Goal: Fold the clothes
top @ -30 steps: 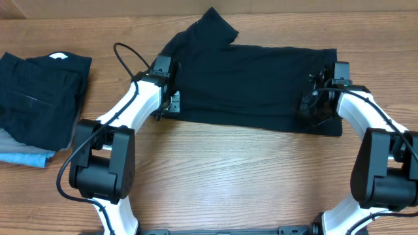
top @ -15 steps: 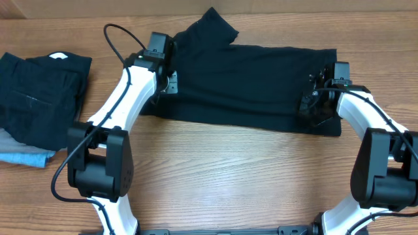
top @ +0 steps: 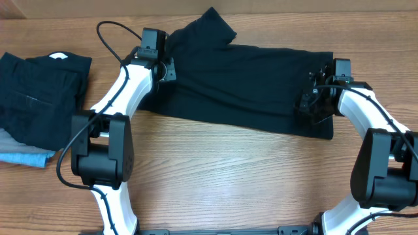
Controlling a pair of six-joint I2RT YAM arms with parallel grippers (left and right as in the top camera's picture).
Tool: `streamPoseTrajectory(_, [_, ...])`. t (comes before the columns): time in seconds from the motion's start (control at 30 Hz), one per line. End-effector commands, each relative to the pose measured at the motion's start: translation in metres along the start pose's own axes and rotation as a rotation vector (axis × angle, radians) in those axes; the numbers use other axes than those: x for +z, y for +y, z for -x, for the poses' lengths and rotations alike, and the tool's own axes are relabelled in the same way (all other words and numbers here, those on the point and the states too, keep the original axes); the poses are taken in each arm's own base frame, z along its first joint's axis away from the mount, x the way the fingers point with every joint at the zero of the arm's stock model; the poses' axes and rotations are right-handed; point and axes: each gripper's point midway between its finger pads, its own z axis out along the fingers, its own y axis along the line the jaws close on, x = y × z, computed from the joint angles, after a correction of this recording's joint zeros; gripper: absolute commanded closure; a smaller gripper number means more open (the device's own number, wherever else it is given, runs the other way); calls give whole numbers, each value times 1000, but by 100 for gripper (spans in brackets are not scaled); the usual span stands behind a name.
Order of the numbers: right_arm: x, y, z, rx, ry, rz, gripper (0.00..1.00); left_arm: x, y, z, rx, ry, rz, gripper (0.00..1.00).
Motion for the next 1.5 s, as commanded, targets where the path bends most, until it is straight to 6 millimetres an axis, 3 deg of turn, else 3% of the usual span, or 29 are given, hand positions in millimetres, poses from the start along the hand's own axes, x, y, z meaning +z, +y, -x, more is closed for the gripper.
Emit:
streamPoseTrajectory(0.0, [-3, 6, 9, -12, -20, 17, 62, 2, 10, 11, -26, -21, 1, 73])
streamPoseTrajectory(0.1, [-3, 6, 9, -12, -20, 17, 62, 2, 26, 17, -54, -31, 17, 60])
streamPoseTrajectory(0.13, [-3, 6, 9, -12, -19, 17, 61, 0, 27, 22, -61, -35, 9, 51])
streamPoseTrajectory(0.2, [-3, 7, 8, -11, -15, 21, 61, -15, 23, 36, -67, -35, -16, 46])
streamPoseTrajectory(0.27, [-16, 16, 9, -6, 12, 51, 65, -35, 17, 53, -67, -34, -34, 43])
streamPoseTrajectory(0.3, [-36, 30, 16, -24, 9, 103, 67, -49, 13, 62, -64, -36, -38, 47])
streamPoseTrajectory(0.33, [-57, 50, 21, -88, -3, 186, 67, -58, 5, 59, -56, -4, -59, 62])
streamPoseTrajectory(0.37, [-68, 61, 20, -124, 7, 232, 67, -58, 0, 51, -50, 27, -74, 81])
streamPoseTrajectory(0.4, [-72, 68, 15, -155, 27, 256, 68, -56, -4, 36, -40, 81, -72, 87])
streamPoseTrajectory(0.47, [-66, 82, -4, -257, 79, 265, 78, -48, -7, 6, -24, 191, -53, 89])
streamPoseTrajectory(0.53, [-57, 104, -21, -375, 114, 278, 84, -34, -8, -23, -10, 297, -33, 85])
streamPoseTrajectory(0.63, [-35, 119, -43, -527, 138, 164, 96, -11, -6, -57, -8, 428, -18, 91])
streamPoseTrajectory(0.73, [-15, 132, -48, -589, 96, 171, 96, 10, -2, -77, -8, 493, 3, 95])
streamPoseTrajectory(0.9, [14, 125, -52, -596, 24, 176, 96, 20, 0, -85, -2, 520, 9, 89])
streamPoseTrajectory(1.1, [27, 121, -44, -593, -55, 159, 96, 19, 1, -87, -2, 529, 12, 82])
streamPoseTrajectory(1.2, [32, 120, -44, -593, -54, 155, 96, 18, 1, -88, -3, 533, 13, 79])
streamPoseTrajectory(1.23, [37, 117, -46, -589, -39, 152, 96, 18, 1, -89, -3, 536, 14, 74])
streamPoseTrajectory(1.33, [56, 112, -51, -582, -7, 146, 96, 18, 1, -89, -3, 537, 14, 73])
streamPoseTrajectory(1.47, [62, 114, -24, -585, -116, 117, 96, 15, 3, -93, -3, 556, 21, 73])
